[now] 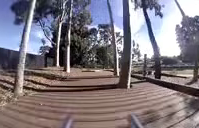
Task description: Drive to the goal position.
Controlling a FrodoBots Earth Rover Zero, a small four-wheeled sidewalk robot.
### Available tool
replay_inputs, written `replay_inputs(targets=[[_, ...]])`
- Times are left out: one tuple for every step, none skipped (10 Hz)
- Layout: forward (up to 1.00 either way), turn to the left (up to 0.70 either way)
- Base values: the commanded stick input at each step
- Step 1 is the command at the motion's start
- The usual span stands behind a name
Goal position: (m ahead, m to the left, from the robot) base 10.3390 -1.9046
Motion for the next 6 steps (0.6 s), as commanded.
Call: replay_inputs(targets=[[1.00,0.00],[1.00,0.00],[1.00,0.00],[1.00,0.00],[1.00,0.00],[1.00,0.00]])
